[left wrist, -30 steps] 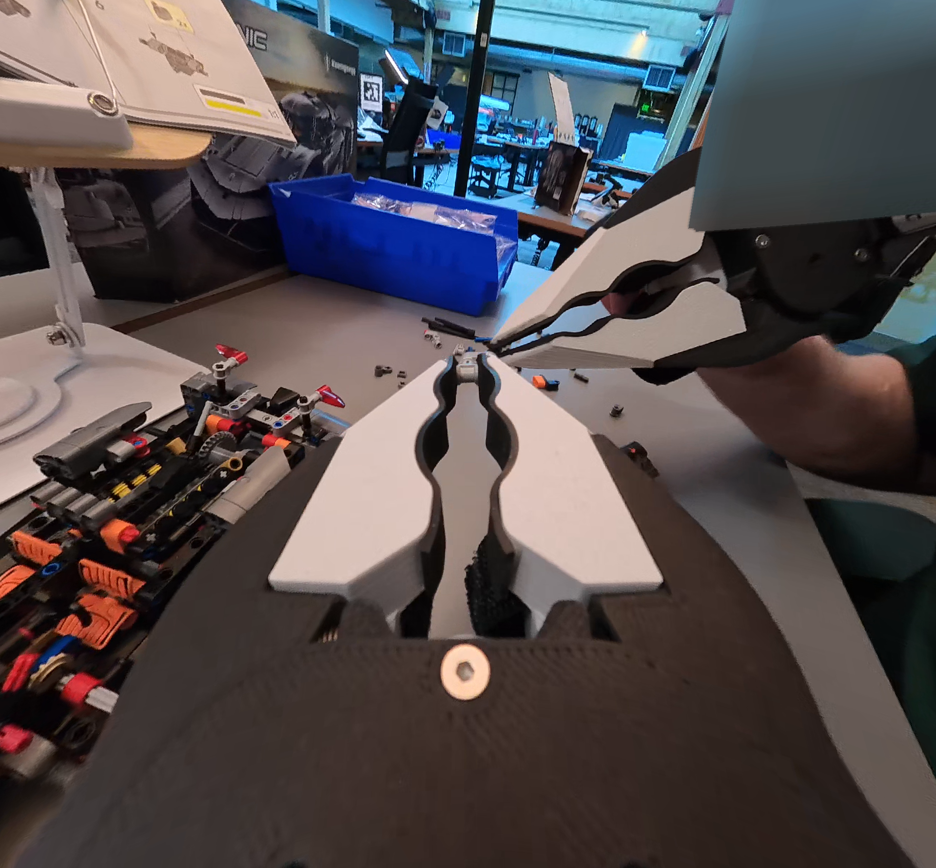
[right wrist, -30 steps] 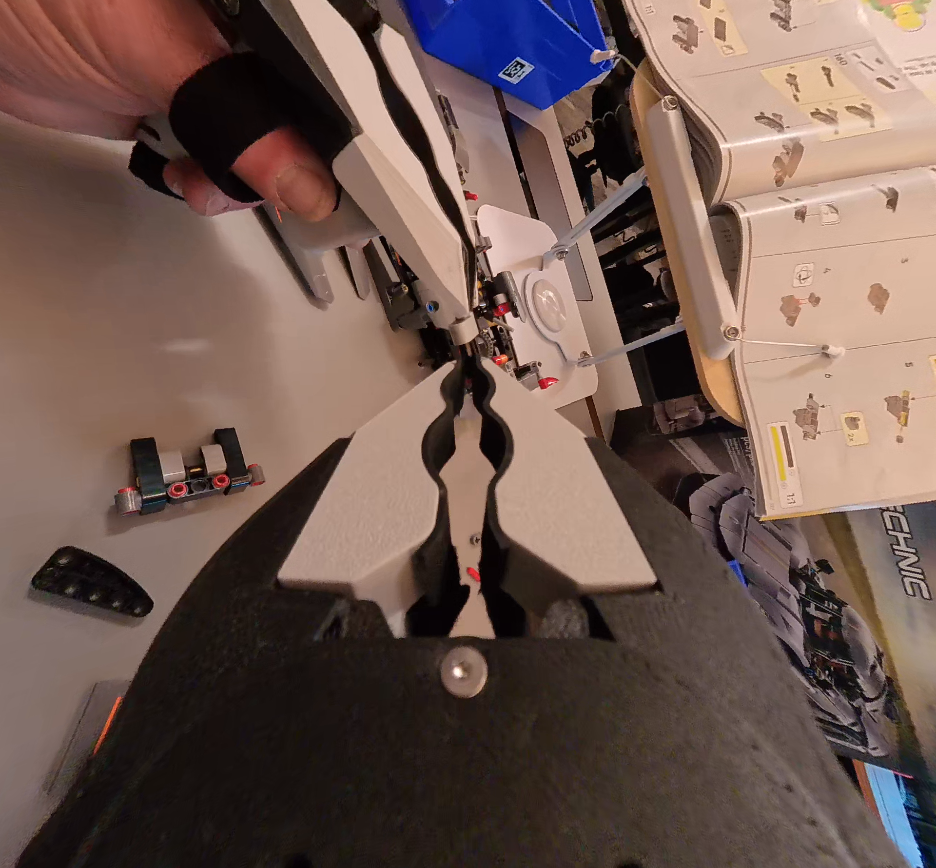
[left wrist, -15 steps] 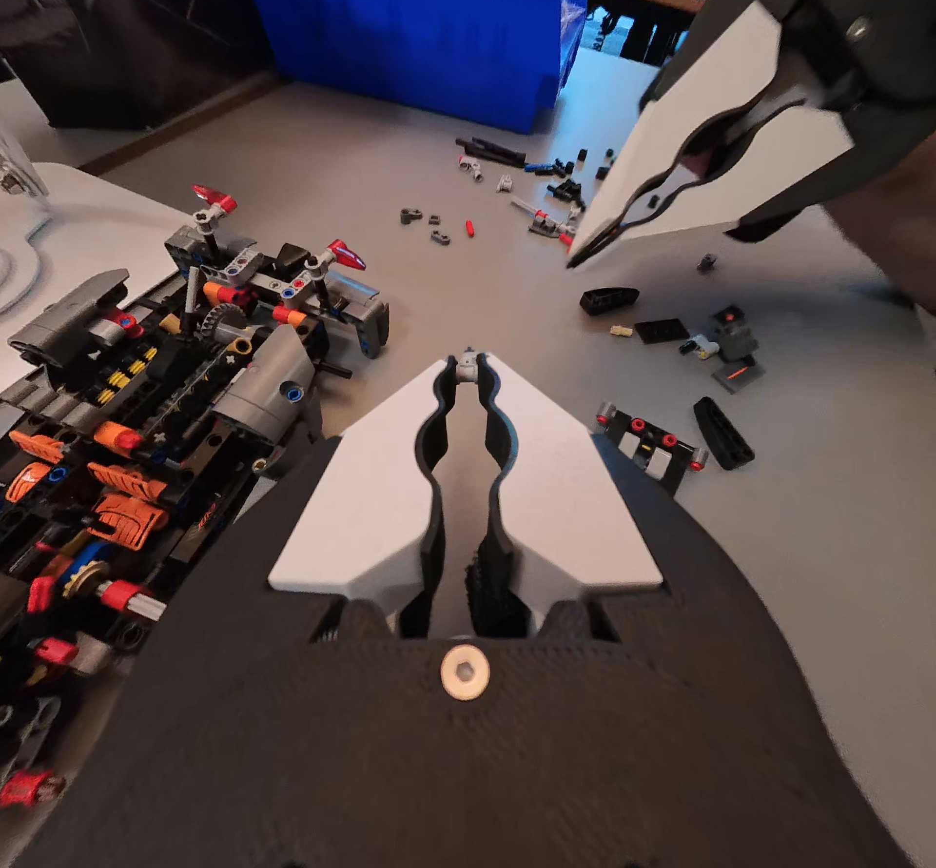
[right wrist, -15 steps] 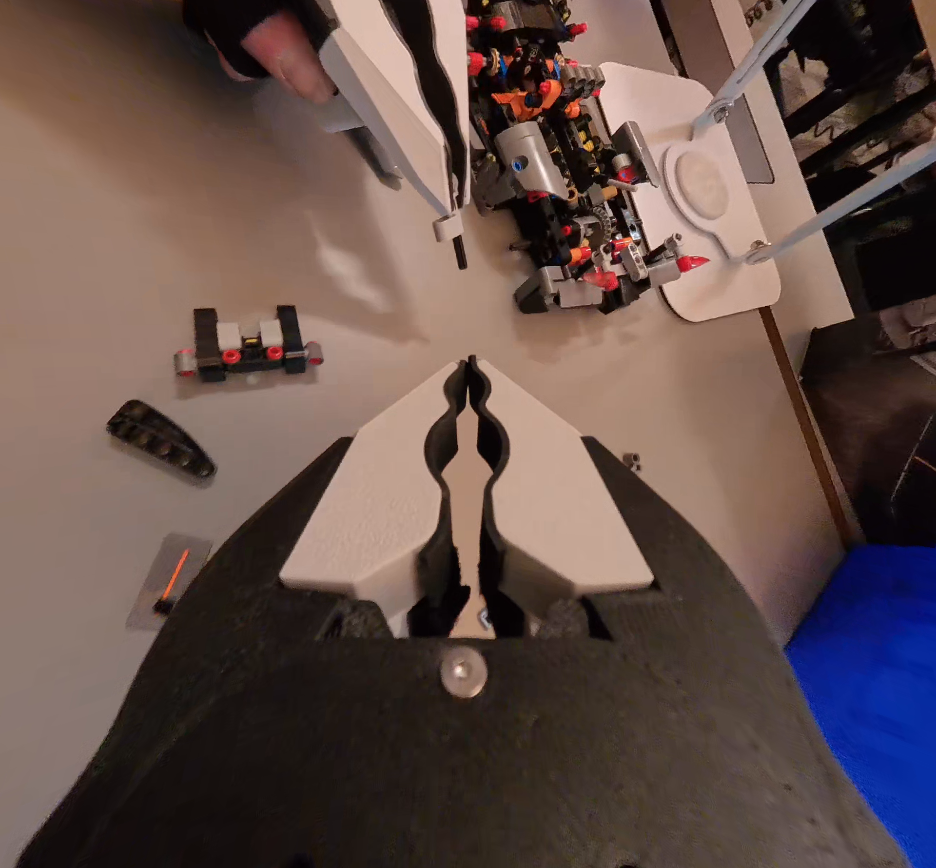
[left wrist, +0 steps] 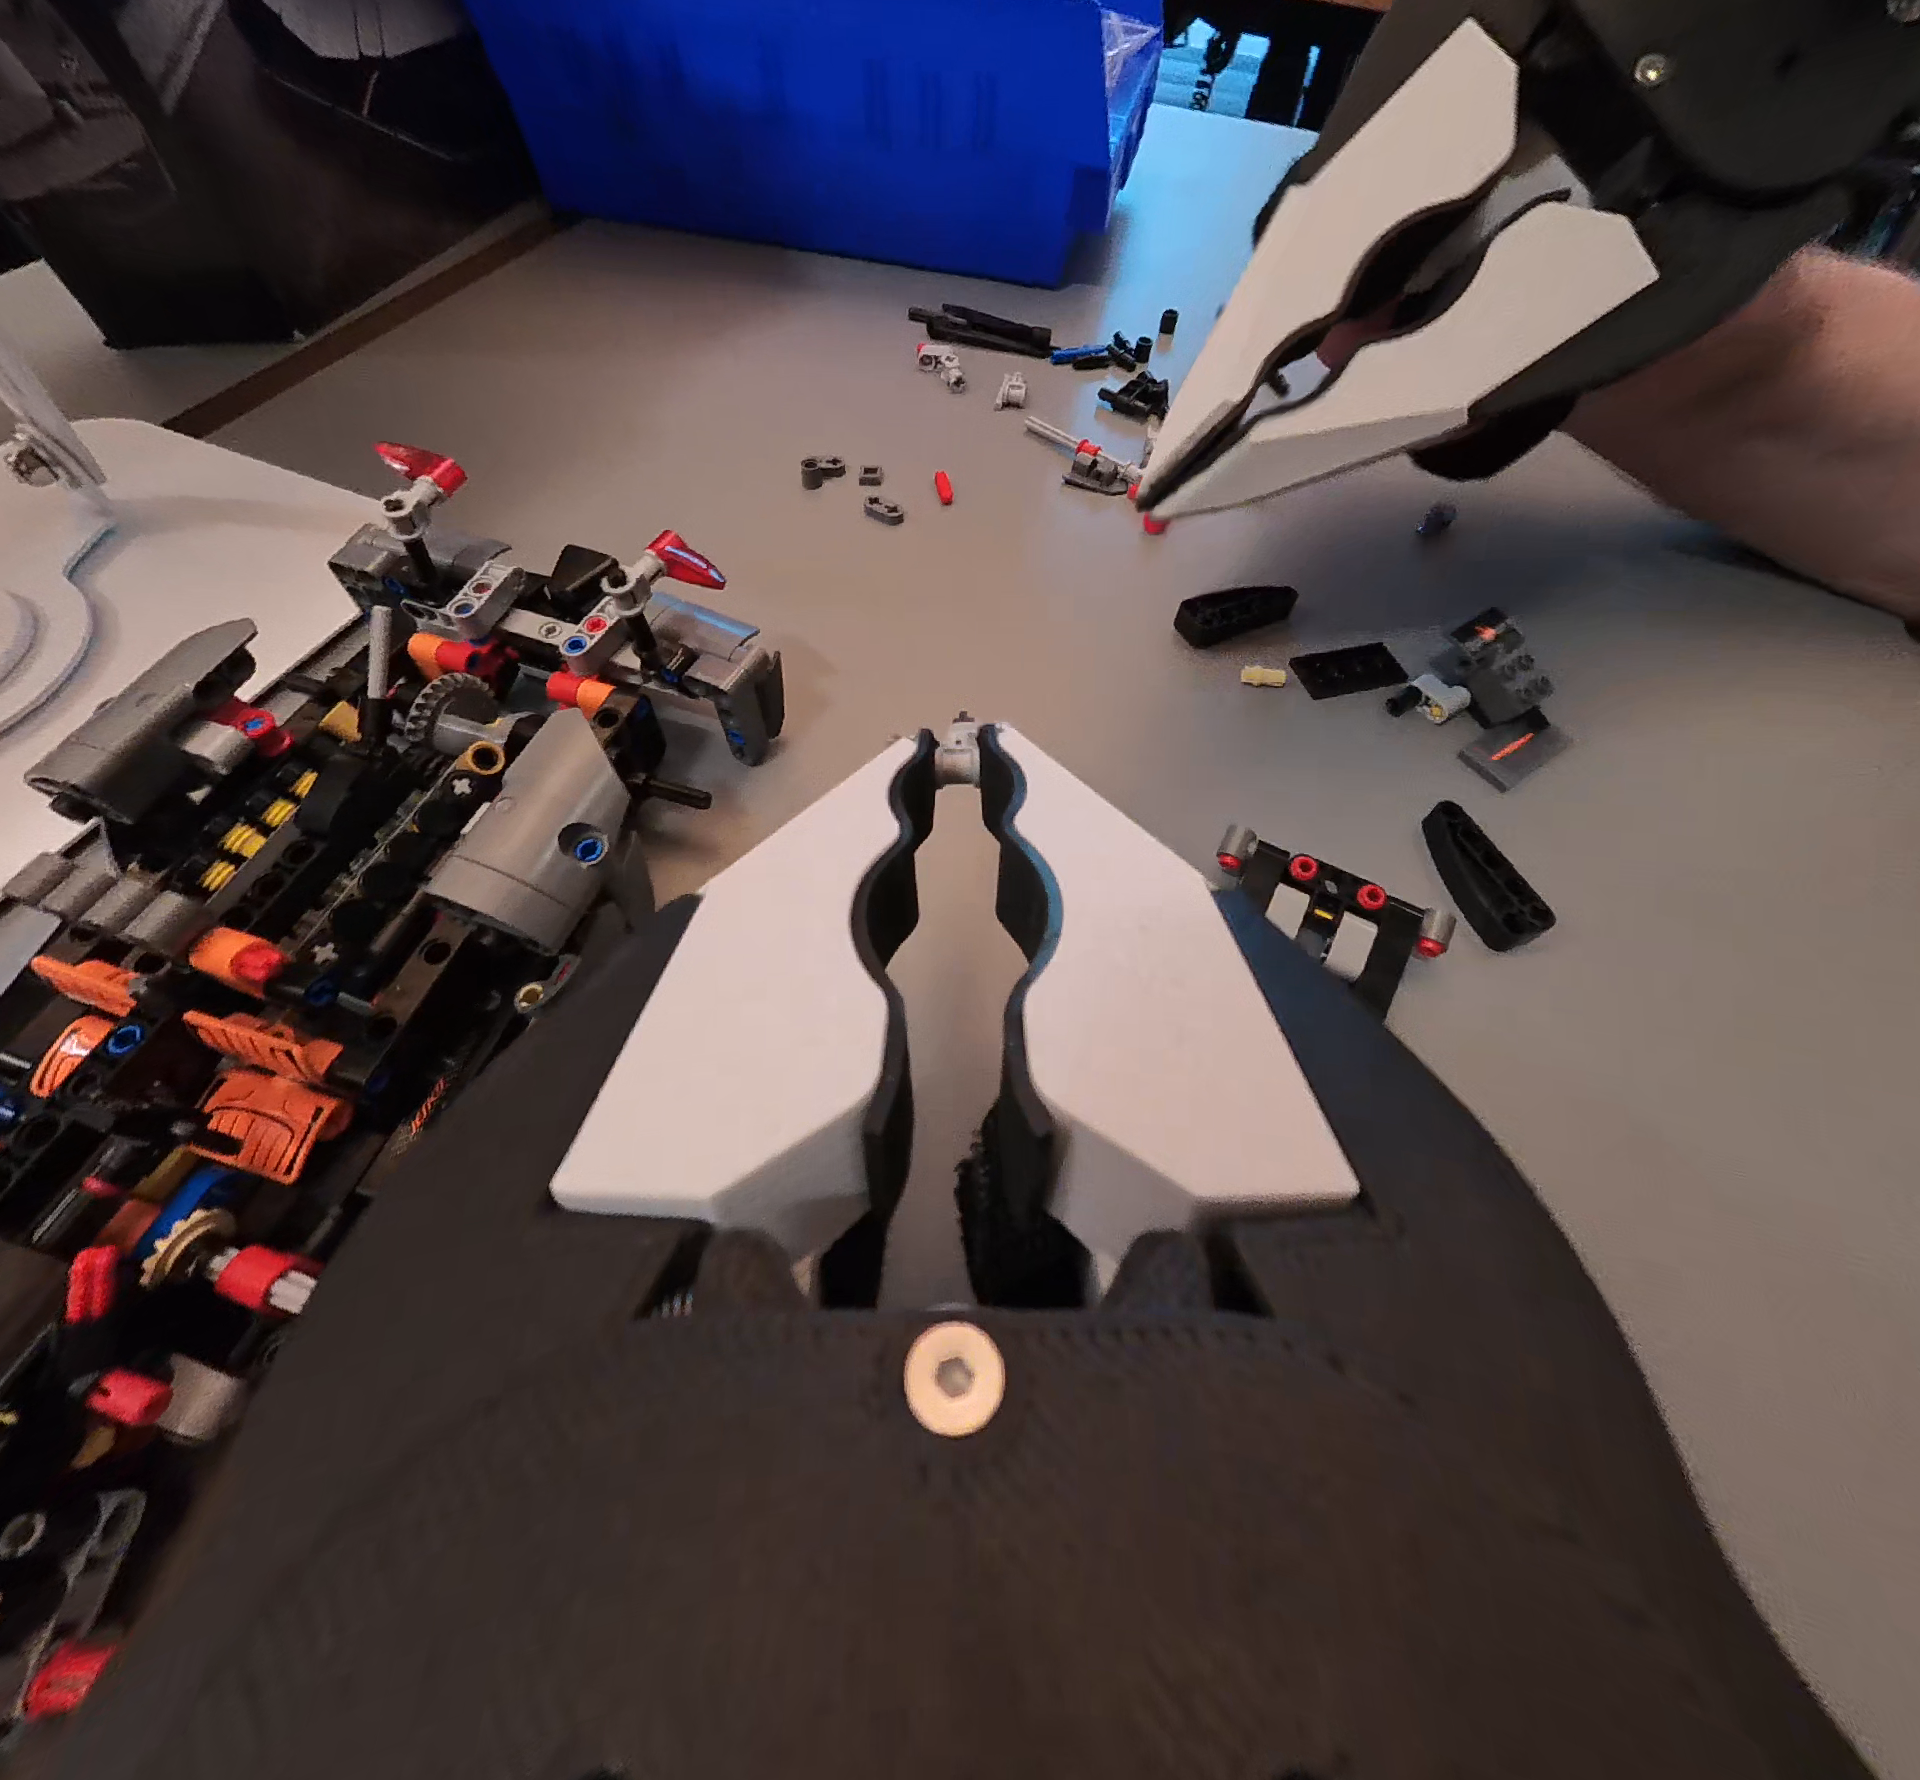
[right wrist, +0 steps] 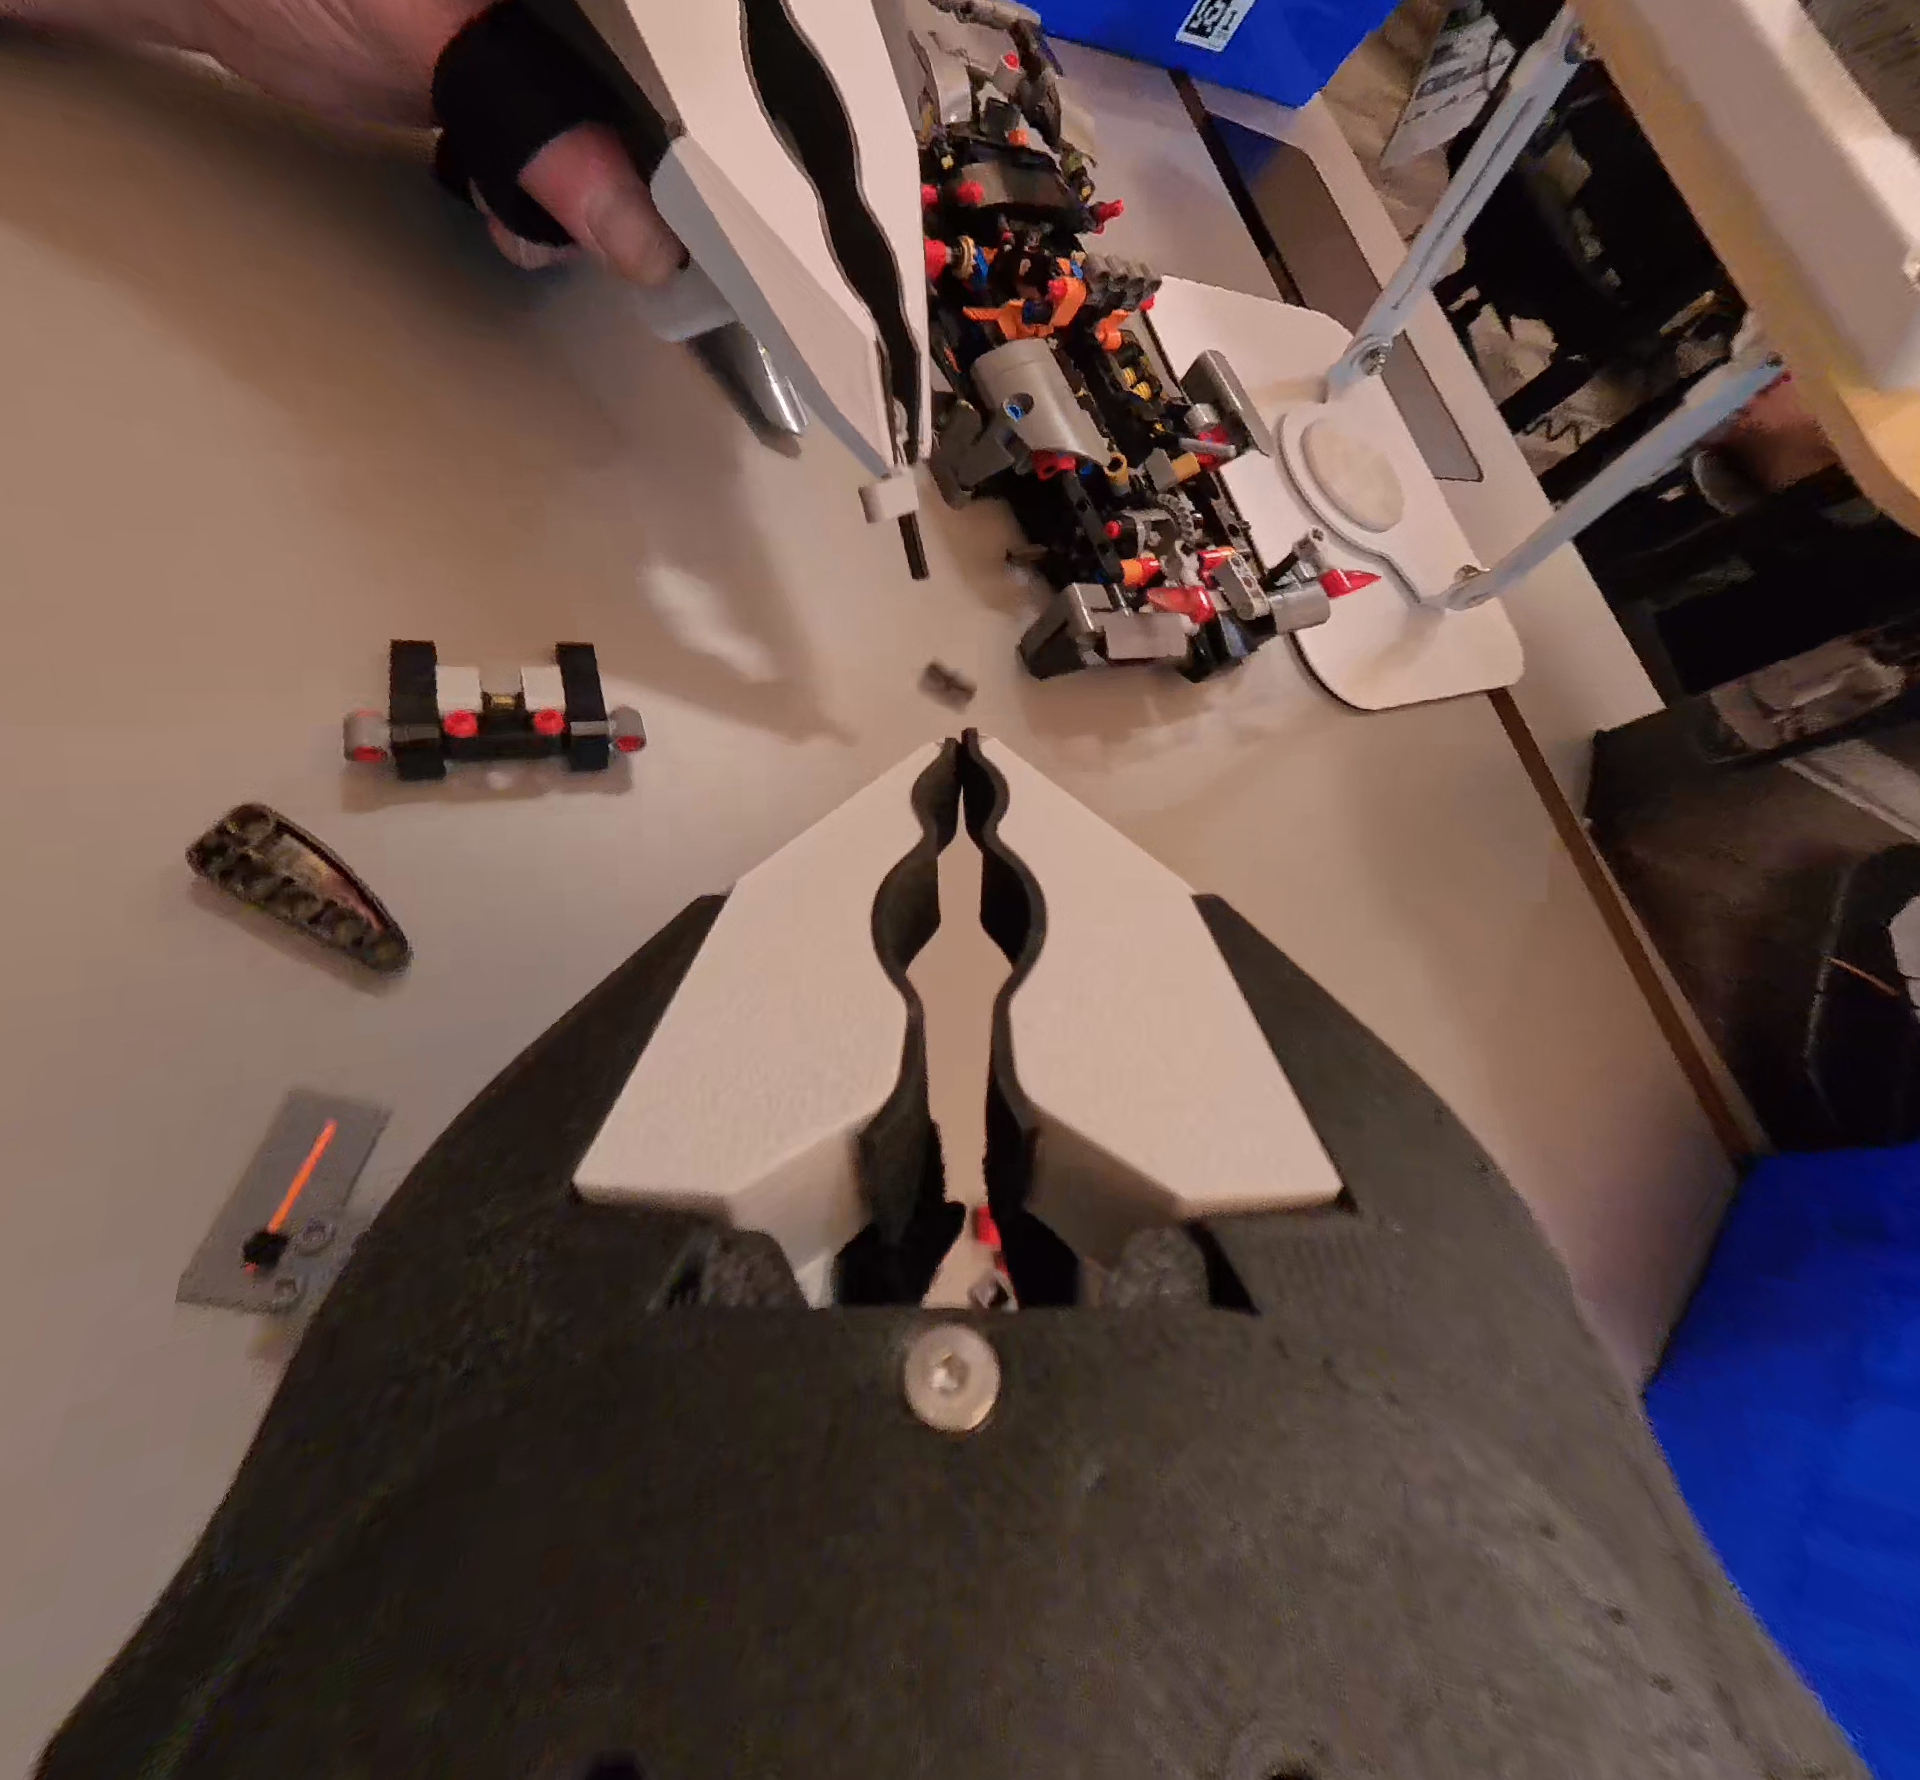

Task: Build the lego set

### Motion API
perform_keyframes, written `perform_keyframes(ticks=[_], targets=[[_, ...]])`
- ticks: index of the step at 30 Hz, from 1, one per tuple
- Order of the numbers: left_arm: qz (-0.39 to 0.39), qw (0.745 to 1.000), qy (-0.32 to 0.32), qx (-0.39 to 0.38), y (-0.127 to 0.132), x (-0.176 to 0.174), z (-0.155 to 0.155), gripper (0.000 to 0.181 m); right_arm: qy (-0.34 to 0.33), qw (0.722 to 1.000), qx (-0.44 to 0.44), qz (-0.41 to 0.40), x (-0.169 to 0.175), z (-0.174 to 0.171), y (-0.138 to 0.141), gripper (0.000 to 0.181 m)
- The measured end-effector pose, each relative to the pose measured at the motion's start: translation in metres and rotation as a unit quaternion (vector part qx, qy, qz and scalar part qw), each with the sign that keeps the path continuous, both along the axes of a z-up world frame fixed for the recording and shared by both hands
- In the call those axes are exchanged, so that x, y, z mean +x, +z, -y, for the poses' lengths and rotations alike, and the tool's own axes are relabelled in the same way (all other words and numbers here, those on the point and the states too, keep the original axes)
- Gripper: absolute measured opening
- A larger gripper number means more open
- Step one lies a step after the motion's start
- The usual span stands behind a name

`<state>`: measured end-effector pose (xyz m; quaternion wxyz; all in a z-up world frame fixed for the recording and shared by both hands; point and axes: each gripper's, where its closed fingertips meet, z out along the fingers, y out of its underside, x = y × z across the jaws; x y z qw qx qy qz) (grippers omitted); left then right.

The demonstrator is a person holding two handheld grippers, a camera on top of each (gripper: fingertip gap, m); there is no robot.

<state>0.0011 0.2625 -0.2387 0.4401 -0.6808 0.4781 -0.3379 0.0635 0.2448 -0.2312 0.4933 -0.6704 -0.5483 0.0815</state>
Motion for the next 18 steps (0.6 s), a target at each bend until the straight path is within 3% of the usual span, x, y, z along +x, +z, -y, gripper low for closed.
perform_keyframes(ticks=[5, 8, 14, 18], targets=[[-0.003, 1.000, 0.002, 0.008, 0.000, 0.000, 0.000, 0.006, -0.023, 0.999, -0.018, -0.037, 0.018, -0.004, 0.008, 0.000], [-0.004, 1.000, 0.002, 0.006, -0.001, 0.000, 0.000, 0.006, -0.042, 0.996, -0.075, -0.033, 0.028, -0.007, -0.003, 0.005], [-0.047, 0.999, -0.016, 0.013, -0.012, 0.006, 0.007, 0.006, -0.004, 0.986, -0.150, 0.073, 0.029, -0.004, -0.045, 0.017], [-0.077, 0.997, -0.024, 0.017, -0.021, 0.010, 0.009, 0.006, 0.050, 0.972, -0.210, 0.090, 0.025, 0.002, -0.058, 0.019]])
